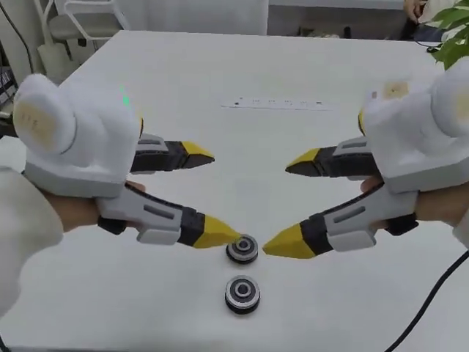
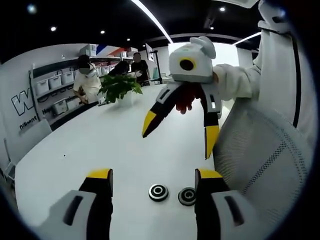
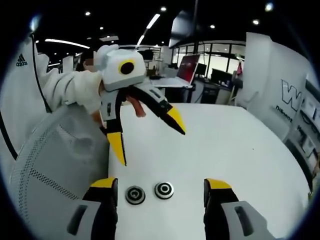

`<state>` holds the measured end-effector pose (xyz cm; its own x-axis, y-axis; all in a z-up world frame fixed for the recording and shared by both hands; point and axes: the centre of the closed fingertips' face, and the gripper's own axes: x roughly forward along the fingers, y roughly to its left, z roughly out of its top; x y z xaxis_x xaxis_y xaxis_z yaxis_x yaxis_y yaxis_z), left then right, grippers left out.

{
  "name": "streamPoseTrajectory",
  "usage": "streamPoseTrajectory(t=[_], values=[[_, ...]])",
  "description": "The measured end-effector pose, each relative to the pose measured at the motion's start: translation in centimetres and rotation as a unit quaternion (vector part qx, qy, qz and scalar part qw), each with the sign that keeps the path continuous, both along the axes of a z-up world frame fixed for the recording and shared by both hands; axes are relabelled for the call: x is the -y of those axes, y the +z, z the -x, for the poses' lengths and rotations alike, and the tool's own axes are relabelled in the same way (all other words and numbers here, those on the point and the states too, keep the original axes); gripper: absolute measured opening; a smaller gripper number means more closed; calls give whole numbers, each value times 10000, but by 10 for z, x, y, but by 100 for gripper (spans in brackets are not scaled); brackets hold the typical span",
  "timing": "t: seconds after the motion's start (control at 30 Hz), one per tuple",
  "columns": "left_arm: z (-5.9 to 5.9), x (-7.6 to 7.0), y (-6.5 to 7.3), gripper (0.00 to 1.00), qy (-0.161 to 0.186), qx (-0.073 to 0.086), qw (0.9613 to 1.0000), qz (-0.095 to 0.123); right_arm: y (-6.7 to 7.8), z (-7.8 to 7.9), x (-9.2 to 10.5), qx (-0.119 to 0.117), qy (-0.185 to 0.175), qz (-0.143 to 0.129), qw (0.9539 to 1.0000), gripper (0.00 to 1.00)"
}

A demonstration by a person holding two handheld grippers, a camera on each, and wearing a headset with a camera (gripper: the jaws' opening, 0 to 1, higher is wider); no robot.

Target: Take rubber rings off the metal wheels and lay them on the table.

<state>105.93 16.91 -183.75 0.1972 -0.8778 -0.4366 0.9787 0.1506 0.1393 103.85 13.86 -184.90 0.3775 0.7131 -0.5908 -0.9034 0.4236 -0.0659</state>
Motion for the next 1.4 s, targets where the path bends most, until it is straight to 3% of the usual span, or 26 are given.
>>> streamPoseTrajectory(t=[0.13, 0.23, 0.37, 0.43, 0.5, 0.67, 0.87, 0.97, 1.2, 1.4], values=[[4, 3, -10, 60, -30, -17, 10000, -89, -15, 4, -4, -131, 94, -64, 9998, 63], [15, 8, -20, 56, -208, -68, 9997, -90, -28, 13, -6, -162, 316, -75, 9993, 59], [24, 8, -36, 53, -334, -183, 9988, -300, -29, 16, -10, -273, 285, -463, 9981, 54], [29, 7, -44, 51, -406, -288, 9978, -431, -35, 18, -9, -329, 291, -442, 9981, 50], [30, 7, -48, 47, -417, -295, 9974, -499, -41, 20, -6, -446, 262, -417, 9978, 48], [37, 10, -56, 44, -484, -527, 9964, -463, -45, 20, -6, -563, 170, -571, 9966, 46], [45, 12, -67, 38, -555, -702, 9942, -597, -64, 28, -9, -648, 345, -359, 9967, 39], [46, 12, -74, 35, -580, -693, 9935, -688, -72, 33, -11, -750, 446, -255, 9959, 35], [46, 14, -79, 28, -571, -726, 9936, -643, -83, 36, -11, -801, 467, -104, 9956, 32], [52, 12, -91, 21, -733, -736, 9906, -891, -89, 37, -10, -819, 473, -22, 9955, 28]])
